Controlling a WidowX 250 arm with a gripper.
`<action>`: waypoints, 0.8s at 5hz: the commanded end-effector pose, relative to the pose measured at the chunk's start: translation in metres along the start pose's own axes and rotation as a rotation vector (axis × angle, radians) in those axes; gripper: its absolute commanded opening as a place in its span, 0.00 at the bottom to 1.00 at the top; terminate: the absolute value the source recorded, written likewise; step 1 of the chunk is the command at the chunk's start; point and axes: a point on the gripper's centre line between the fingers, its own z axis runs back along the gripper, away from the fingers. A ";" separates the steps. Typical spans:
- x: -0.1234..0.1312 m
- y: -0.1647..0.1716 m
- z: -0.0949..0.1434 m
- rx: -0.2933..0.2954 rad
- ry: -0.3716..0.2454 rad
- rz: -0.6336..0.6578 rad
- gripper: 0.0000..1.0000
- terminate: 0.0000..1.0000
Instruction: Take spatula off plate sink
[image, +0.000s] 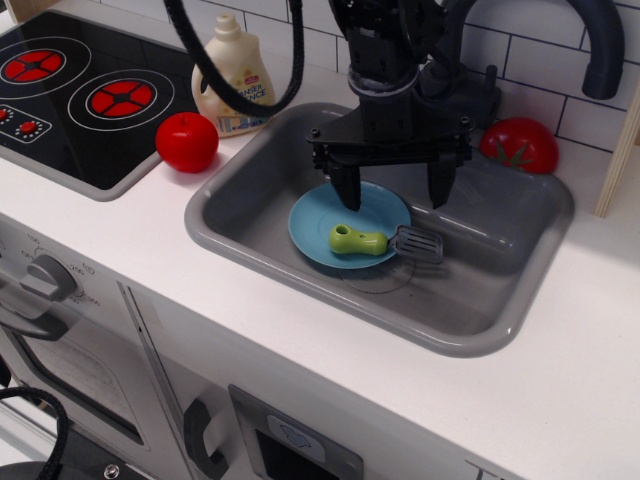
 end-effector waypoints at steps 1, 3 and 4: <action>0.000 0.000 0.000 0.000 0.000 0.000 1.00 0.00; 0.000 0.017 -0.013 0.008 0.118 -0.507 1.00 0.00; 0.002 0.021 -0.020 0.004 0.138 -0.761 1.00 0.00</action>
